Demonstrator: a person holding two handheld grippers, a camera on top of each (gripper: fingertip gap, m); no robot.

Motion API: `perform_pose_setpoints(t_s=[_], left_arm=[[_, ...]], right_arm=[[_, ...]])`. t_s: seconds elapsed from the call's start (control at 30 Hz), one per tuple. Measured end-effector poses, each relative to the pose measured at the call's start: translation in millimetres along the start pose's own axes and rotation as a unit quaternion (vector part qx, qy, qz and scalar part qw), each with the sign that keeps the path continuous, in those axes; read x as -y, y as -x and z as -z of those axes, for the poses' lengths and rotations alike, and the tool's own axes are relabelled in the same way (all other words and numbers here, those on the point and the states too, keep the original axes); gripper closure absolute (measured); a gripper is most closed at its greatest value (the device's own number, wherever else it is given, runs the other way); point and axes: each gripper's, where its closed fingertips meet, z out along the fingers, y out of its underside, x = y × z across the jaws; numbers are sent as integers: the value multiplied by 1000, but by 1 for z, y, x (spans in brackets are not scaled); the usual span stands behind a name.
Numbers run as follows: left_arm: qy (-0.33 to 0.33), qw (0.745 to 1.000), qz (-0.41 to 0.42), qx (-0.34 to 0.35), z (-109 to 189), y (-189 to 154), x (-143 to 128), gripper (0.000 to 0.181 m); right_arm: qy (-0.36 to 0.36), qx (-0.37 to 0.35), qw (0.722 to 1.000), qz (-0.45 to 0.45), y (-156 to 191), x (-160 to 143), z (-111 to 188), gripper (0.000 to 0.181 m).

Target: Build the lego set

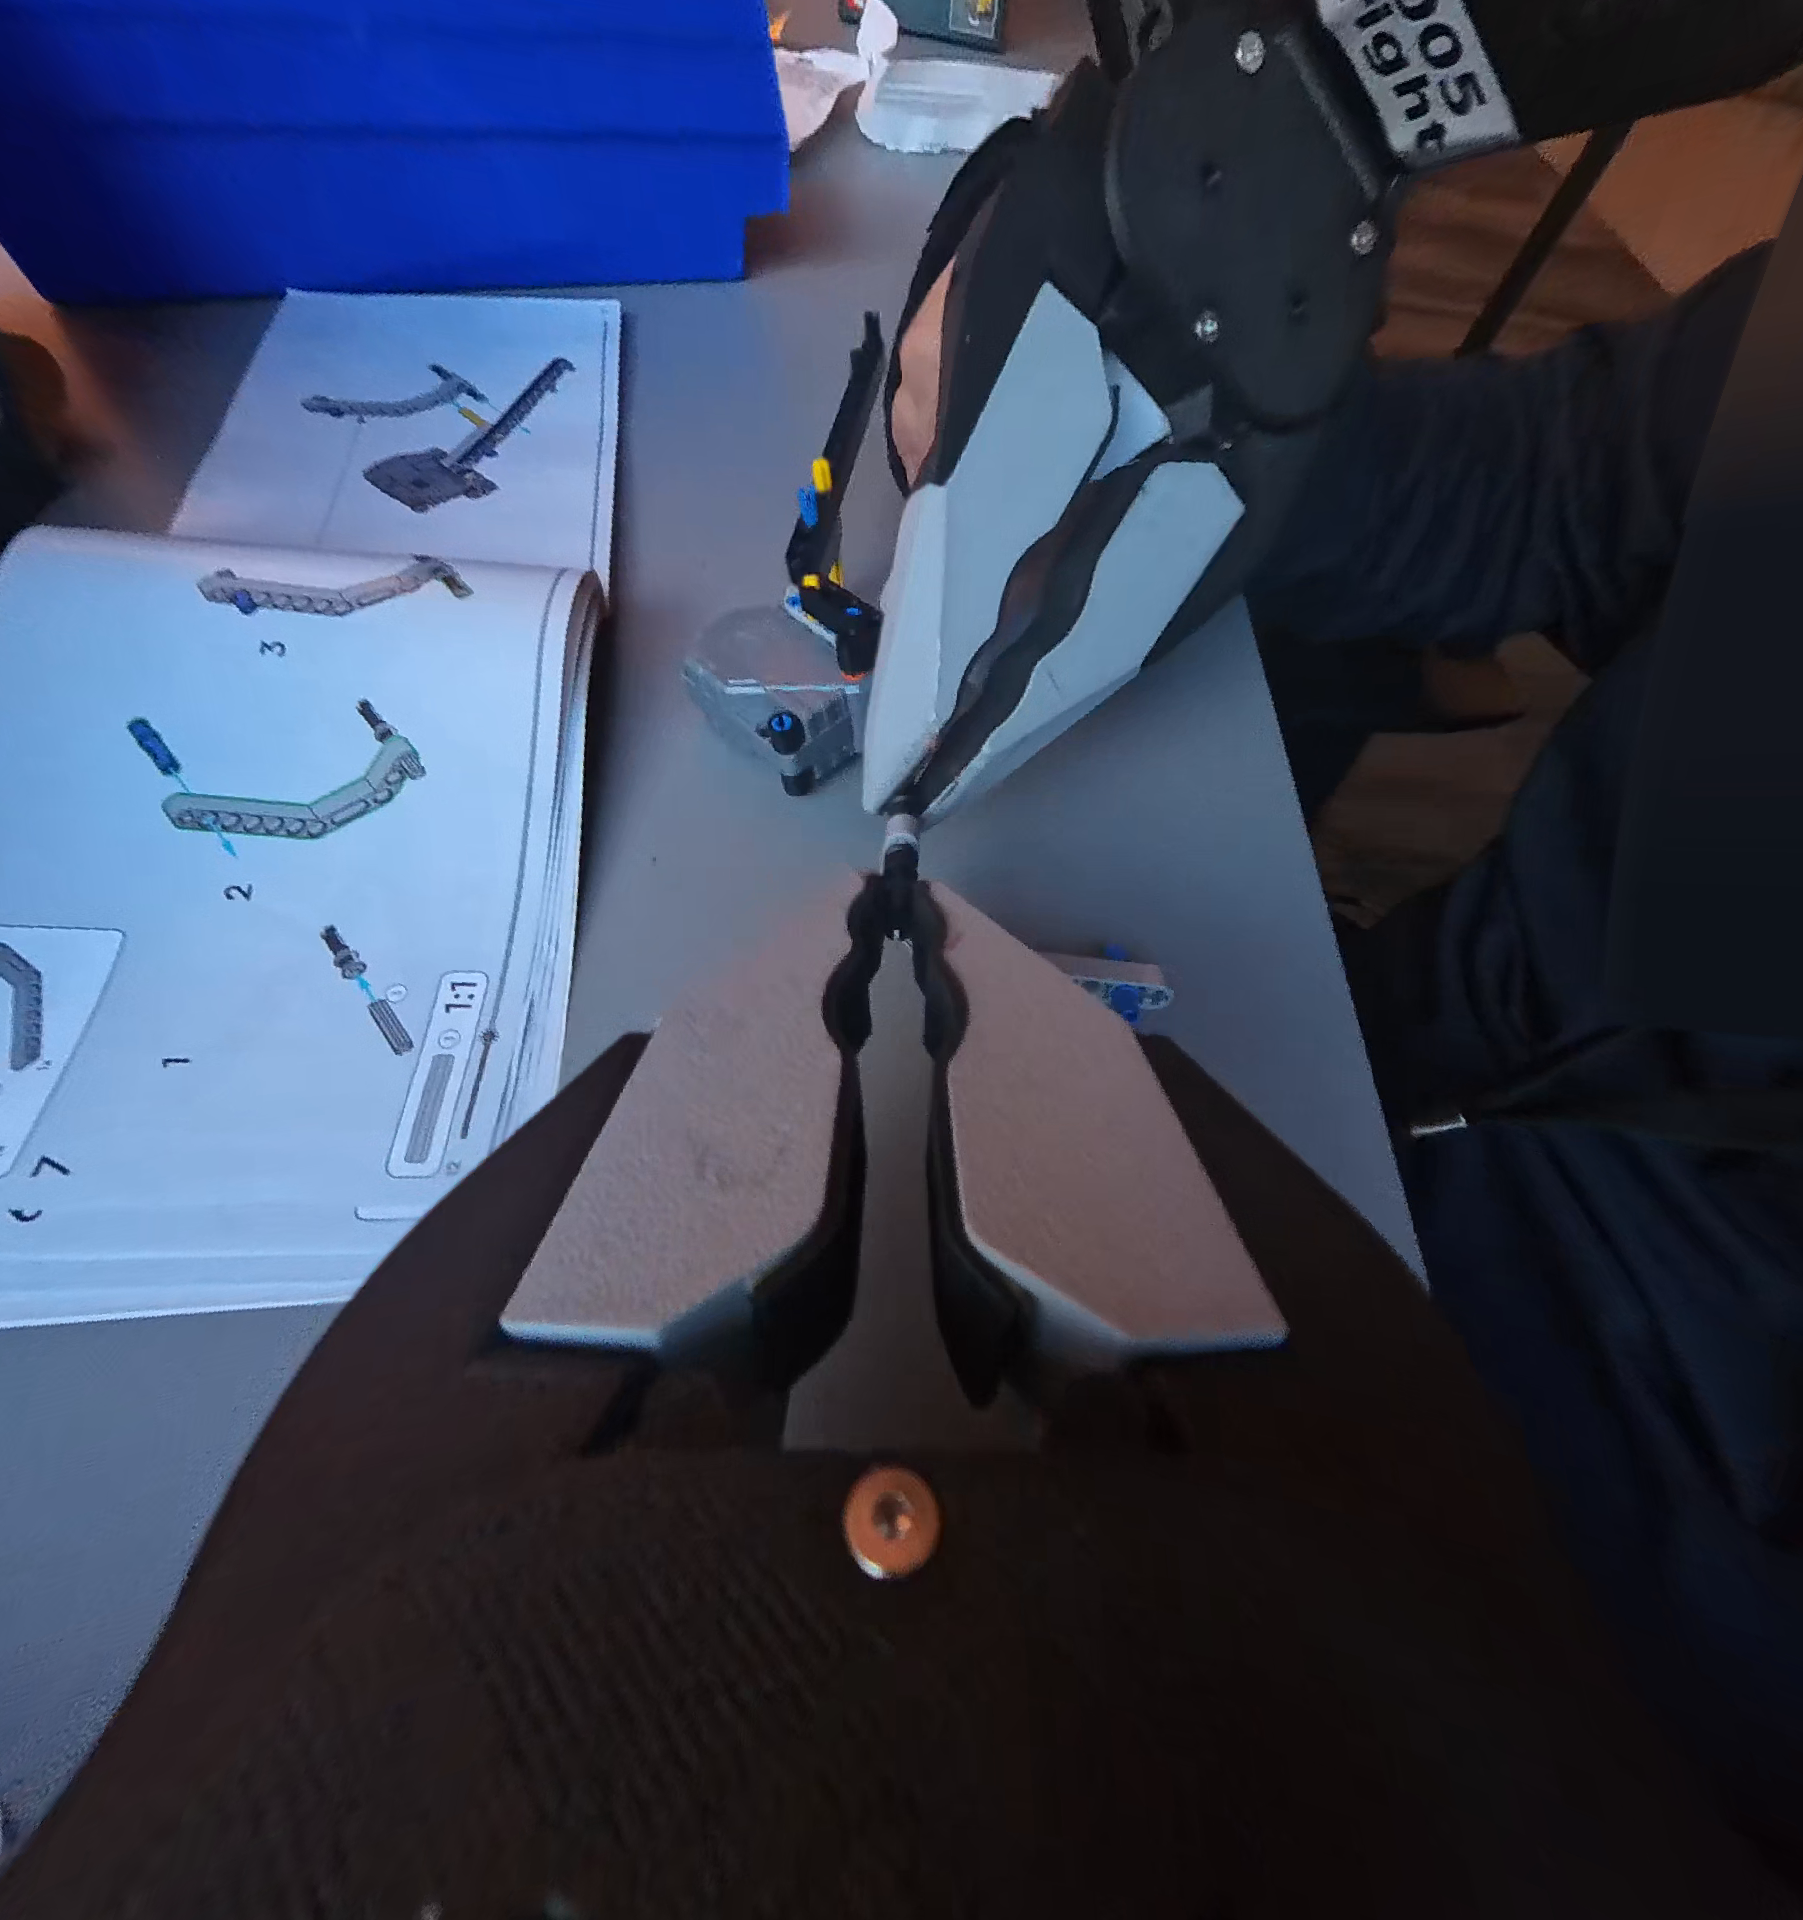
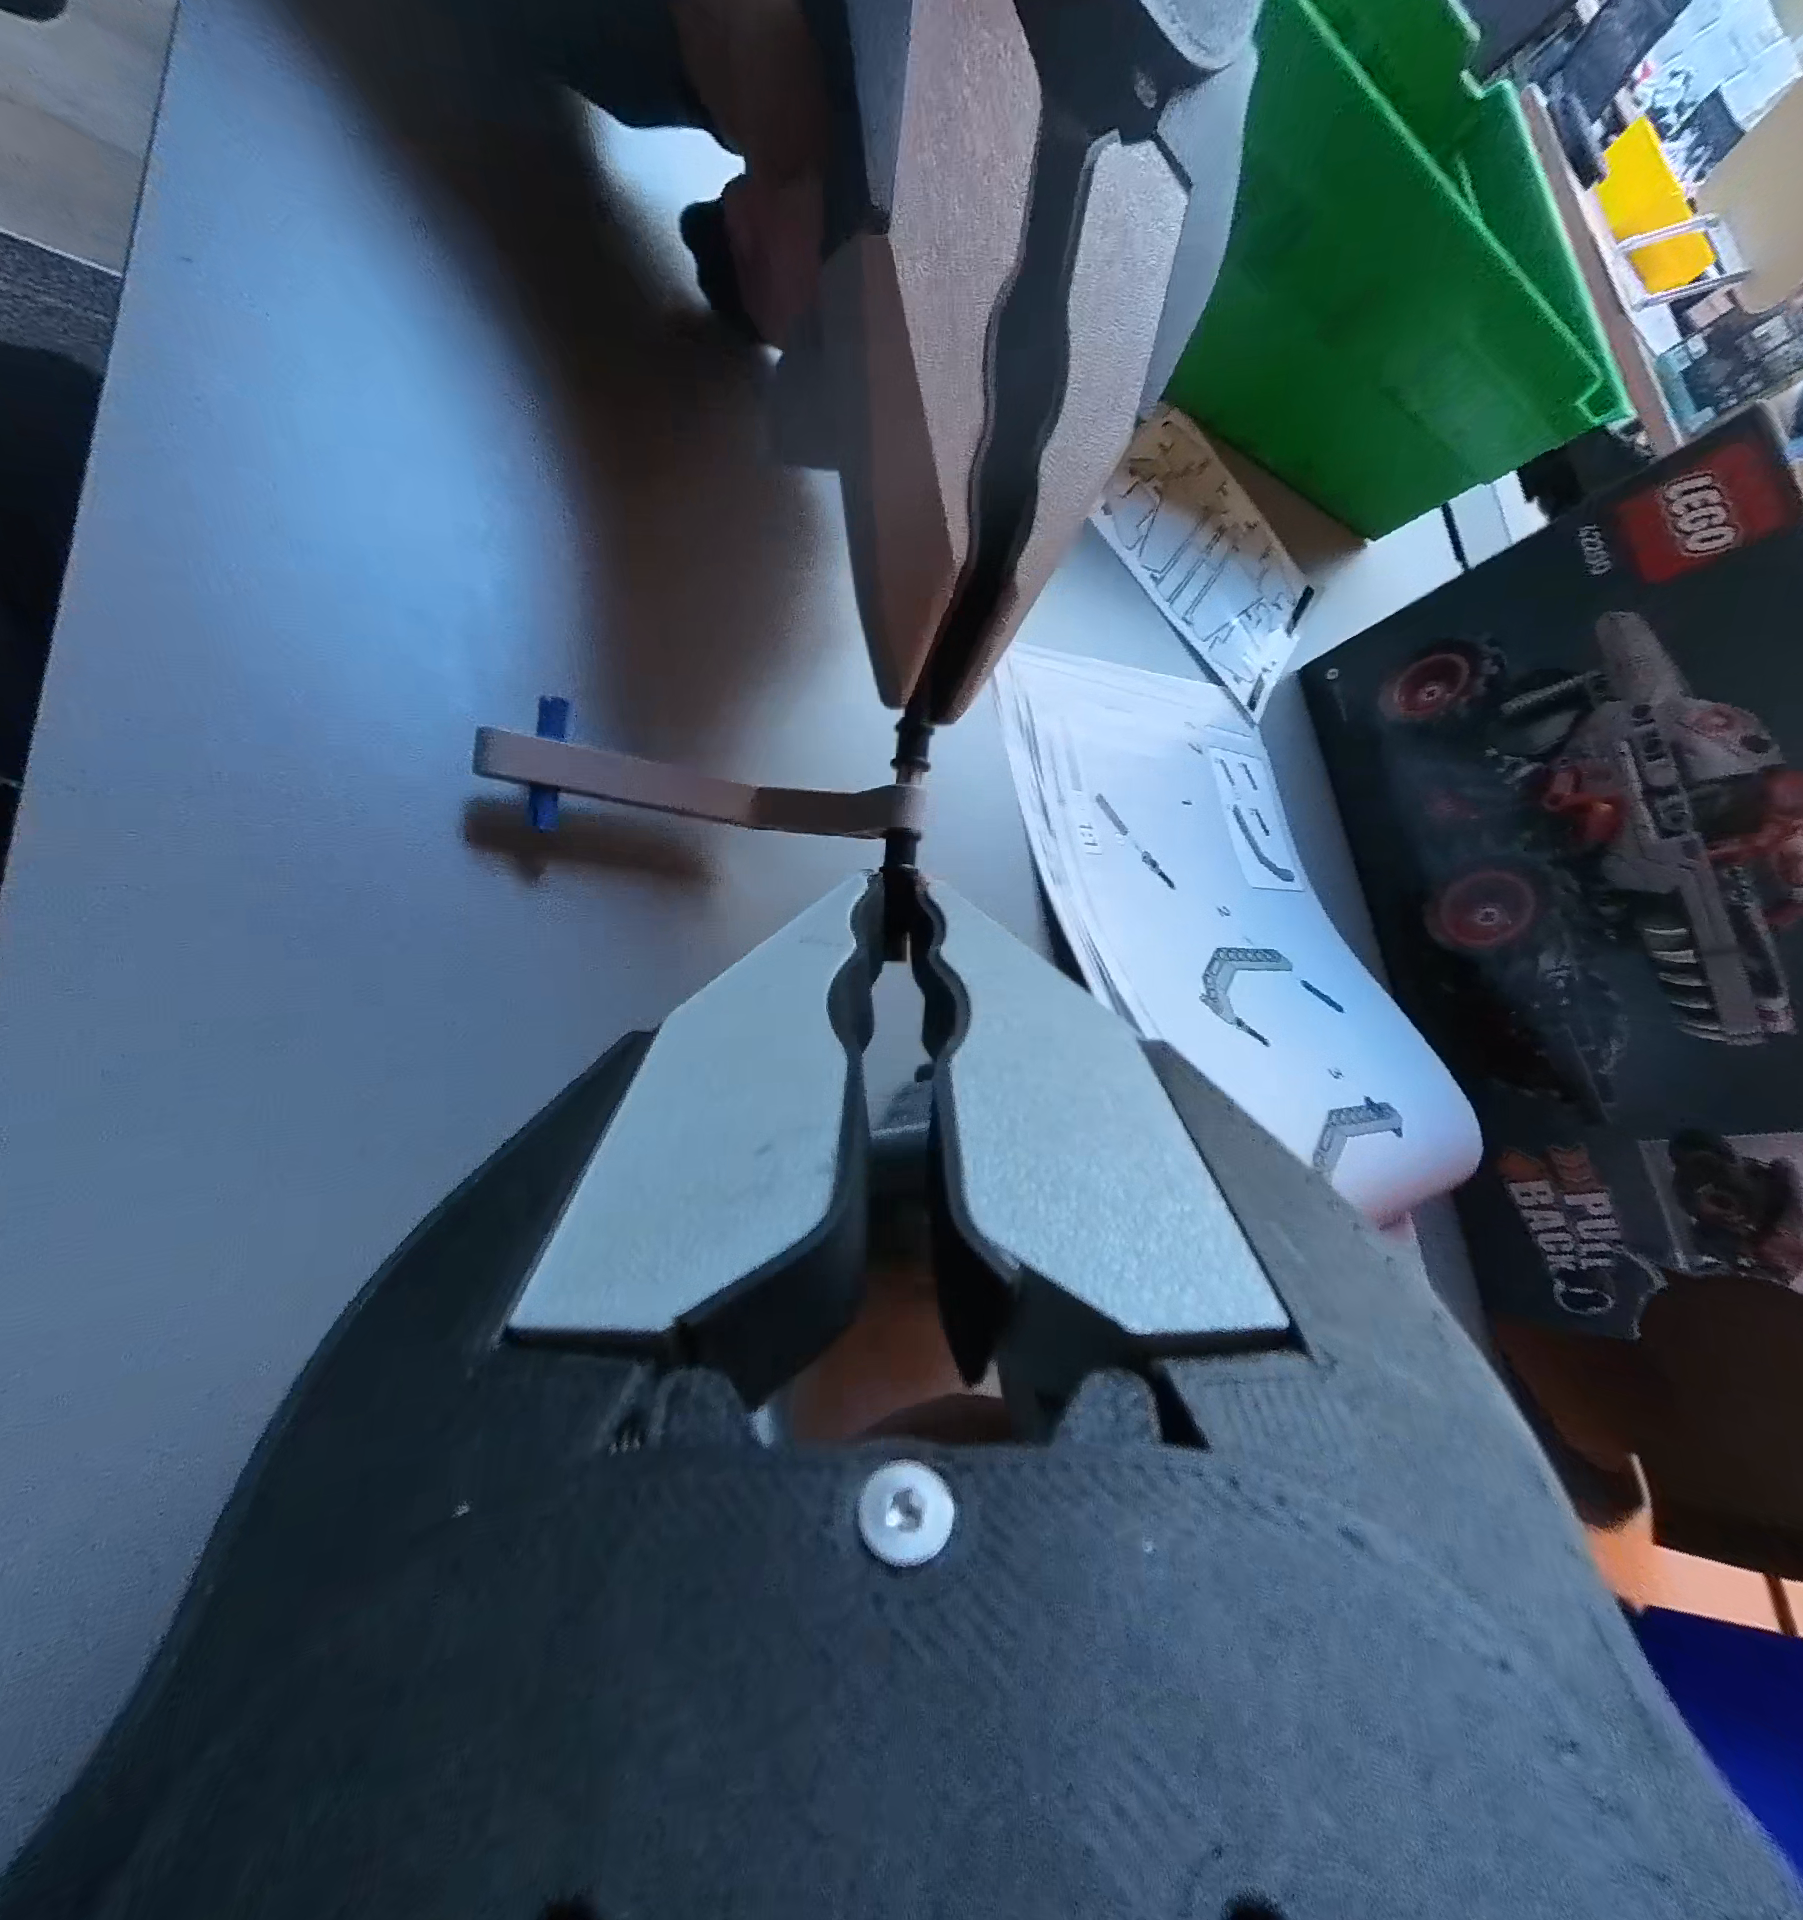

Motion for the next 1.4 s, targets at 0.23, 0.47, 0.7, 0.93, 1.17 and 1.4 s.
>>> perform_pose_setpoints(t_s=[0.23, 0.47, 0.7, 0.93, 1.17, 1.4], left_arm=[[29, 999, 22, -11, -3, -3, -10, 178], [49, 998, 40, -15, -4, -5, -17, 178], [60, 996, 61, -8, -2, 0, -23, 179], [41, 995, 89, -17, 4, 0, -21, 178], [51, 999, -12, -3, 12, -8, -27, 179], [15, 996, -89, 9, 19, -18, -19, 179]], right_arm=[[31, 28, 999, -7, 12, -5, -7, 179], [42, 52, 998, -21, 20, -7, -14, 180], [49, 71, 993, -81, 22, -8, -22, 180], [33, 58, 994, -81, 17, -2, -23, 179], [-15, 91, 987, -130, 16, 7, -20, 170], [-46, 140, 978, -150, 26, 20, -15, 179]])
